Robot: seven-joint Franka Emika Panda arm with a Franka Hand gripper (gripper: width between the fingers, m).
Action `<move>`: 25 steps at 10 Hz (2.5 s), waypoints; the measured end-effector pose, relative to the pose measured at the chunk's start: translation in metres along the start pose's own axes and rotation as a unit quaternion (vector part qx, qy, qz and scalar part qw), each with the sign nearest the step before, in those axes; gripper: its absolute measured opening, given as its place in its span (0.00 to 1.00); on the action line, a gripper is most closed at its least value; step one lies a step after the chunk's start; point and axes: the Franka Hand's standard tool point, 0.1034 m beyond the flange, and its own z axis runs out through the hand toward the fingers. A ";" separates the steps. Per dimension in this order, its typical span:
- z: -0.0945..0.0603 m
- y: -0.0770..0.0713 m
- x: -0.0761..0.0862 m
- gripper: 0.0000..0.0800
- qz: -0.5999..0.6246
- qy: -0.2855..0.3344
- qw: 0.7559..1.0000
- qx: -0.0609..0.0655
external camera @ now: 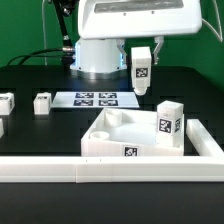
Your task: Assemble square table
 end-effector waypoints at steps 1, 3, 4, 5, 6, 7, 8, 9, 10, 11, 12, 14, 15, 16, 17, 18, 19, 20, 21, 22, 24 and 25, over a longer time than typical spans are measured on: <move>0.002 0.001 -0.001 0.36 -0.001 -0.001 1.000 -0.001; 0.016 0.017 0.005 0.36 -0.025 0.004 1.000 -0.013; 0.013 0.024 0.018 0.36 -0.027 0.010 0.999 -0.014; 0.012 0.030 0.027 0.36 -0.023 0.018 0.999 -0.016; 0.014 0.033 0.031 0.36 -0.021 0.026 0.999 -0.019; 0.014 0.031 0.030 0.36 -0.022 0.025 0.999 -0.018; 0.014 0.032 0.032 0.36 -0.023 0.035 0.999 -0.020; 0.012 0.035 0.036 0.36 -0.025 0.079 0.996 -0.027; 0.013 0.040 0.035 0.36 -0.030 0.116 0.992 -0.036; 0.019 0.052 0.033 0.36 -0.027 0.115 0.992 -0.043; 0.018 0.064 0.039 0.36 -0.014 0.104 0.994 -0.043; 0.014 0.082 0.051 0.36 0.010 0.097 0.994 -0.042; 0.013 0.091 0.053 0.36 0.024 0.097 0.994 -0.040; 0.014 0.087 0.052 0.36 0.021 0.097 0.994 -0.038; 0.015 0.086 0.051 0.36 0.019 0.096 0.994 -0.038; 0.015 0.086 0.051 0.36 0.020 0.096 0.994 -0.038; 0.015 0.086 0.051 0.36 0.020 0.096 0.994 -0.038; 0.016 0.086 0.051 0.36 0.020 0.096 0.994 -0.038; 0.019 0.086 0.050 0.36 0.023 0.095 0.995 -0.038; 0.023 0.086 0.049 0.36 0.023 0.092 0.995 -0.039; 0.029 0.085 0.052 0.36 0.020 0.094 0.995 -0.041; 0.033 0.082 0.054 0.36 0.015 0.105 0.993 -0.044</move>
Offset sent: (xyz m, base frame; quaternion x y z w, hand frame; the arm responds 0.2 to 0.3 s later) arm 0.0352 -0.0253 0.0038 0.0172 -0.0010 -0.0351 0.9992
